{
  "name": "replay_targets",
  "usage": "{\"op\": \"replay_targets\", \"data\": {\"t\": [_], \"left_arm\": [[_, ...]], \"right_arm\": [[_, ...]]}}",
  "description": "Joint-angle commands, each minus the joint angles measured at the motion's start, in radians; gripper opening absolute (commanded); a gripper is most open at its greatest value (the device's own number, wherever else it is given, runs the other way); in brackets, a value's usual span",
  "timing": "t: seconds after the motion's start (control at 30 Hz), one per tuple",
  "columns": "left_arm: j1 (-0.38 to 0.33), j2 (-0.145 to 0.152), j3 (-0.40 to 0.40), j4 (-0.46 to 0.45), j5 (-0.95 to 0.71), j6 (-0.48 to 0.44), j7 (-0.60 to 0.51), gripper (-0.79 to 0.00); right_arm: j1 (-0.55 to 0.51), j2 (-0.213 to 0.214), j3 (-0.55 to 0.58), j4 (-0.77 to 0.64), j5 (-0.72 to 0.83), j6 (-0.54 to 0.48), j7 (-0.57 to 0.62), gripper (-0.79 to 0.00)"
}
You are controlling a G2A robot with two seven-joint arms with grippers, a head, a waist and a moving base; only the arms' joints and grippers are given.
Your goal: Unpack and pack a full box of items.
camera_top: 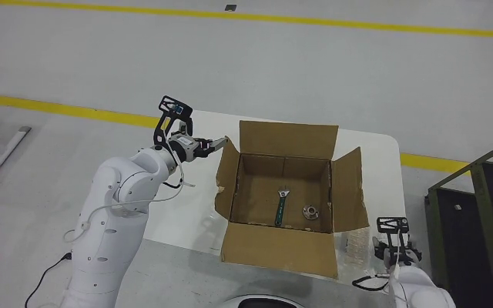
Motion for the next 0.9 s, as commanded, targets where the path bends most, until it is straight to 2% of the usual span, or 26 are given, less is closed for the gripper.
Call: {"op": "replay_targets", "data": {"t": [0.0, 0.07, 0.1, 0.13, 0.2, 0.33, 0.47, 0.7, 0.87], "left_arm": [[0.0, 0.0, 0.0, 0.0, 0.0, 0.0, 0.0, 0.0], [0.0, 0.0, 0.0, 0.0, 0.0, 0.0, 0.0, 0.0], [0.0, 0.0, 0.0, 0.0, 0.0, 0.0, 0.0, 0.0], [0.0, 0.0, 0.0, 0.0, 0.0, 0.0, 0.0, 0.0], [0.0, 0.0, 0.0, 0.0, 0.0, 0.0, 0.0, 0.0], [0.0, 0.0, 0.0, 0.0, 0.0, 0.0, 0.0, 0.0], [0.0, 0.0, 0.0, 0.0, 0.0, 0.0, 0.0, 0.0], [0.0, 0.0, 0.0, 0.0, 0.0, 0.0, 0.0, 0.0], [0.0, 0.0, 0.0, 0.0, 0.0, 0.0, 0.0, 0.0]], "right_arm": [[-0.007, 0.001, 0.022, -0.077, 0.01, -0.008, 0.012, -0.342], [-0.006, 0.002, 0.047, -0.14, 0.021, -0.004, 0.024, -0.508], [-0.002, 0.001, 0.057, -0.174, 0.044, 0.006, 0.028, -0.76], [0.001, 0.0, 0.07, -0.201, 0.068, 0.017, 0.031, -0.785], [0.013, -0.001, 0.093, -0.257, 0.109, 0.031, 0.012, -0.785], [0.108, 0.002, 0.113, -0.257, 0.17, 0.021, -0.102, -0.785], [0.199, 0.007, 0.091, -0.257, 0.191, -0.005, -0.15, -0.785], [0.321, 0.009, 0.013, -0.257, 0.287, -0.022, -0.135, -0.785], [0.375, 0.01, -0.125, -0.257, 0.288, -0.052, -0.08, -0.785]]}}
